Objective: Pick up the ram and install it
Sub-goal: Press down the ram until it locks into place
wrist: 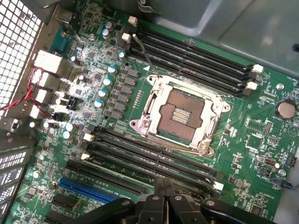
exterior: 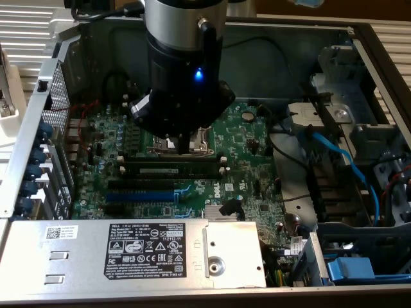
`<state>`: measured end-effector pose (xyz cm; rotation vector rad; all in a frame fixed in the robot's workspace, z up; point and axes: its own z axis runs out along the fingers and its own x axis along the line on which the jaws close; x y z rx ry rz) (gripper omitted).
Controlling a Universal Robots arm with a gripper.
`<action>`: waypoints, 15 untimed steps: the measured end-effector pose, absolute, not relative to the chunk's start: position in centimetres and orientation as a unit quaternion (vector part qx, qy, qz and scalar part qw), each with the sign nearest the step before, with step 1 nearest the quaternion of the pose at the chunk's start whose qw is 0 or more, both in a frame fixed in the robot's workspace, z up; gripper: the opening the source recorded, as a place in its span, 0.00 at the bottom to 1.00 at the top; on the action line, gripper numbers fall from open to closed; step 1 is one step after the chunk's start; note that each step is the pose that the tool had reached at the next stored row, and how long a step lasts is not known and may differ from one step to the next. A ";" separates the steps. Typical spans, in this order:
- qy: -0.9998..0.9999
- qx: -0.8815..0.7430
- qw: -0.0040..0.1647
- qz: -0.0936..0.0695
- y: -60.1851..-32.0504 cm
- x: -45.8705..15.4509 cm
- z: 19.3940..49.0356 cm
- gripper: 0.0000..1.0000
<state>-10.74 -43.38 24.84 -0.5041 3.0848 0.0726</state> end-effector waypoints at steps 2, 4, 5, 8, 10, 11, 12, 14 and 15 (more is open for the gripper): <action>0.990 -0.140 0.005 0.024 -43.4 -10.7 24.8 0.10; 0.993 -0.119 0.001 0.024 -43.4 -10.7 24.8 0.10; 0.994 -0.108 0.000 0.024 -43.4 -10.7 24.8 0.10; 0.997 -0.079 -0.004 0.025 -43.4 -10.7 24.8 0.10; 0.998 -0.061 -0.006 0.025 -43.4 -10.7 24.8 0.10; 0.998 -0.055 -0.007 0.025 -43.4 -10.7 24.8 0.10; 0.998 -0.054 -0.007 0.025 -43.4 -10.7 24.8 0.10; 0.998 -0.055 -0.007 0.025 -43.4 -10.7 24.8 0.10; 0.998 -0.054 -0.007 0.024 -43.4 -10.7 24.8 0.10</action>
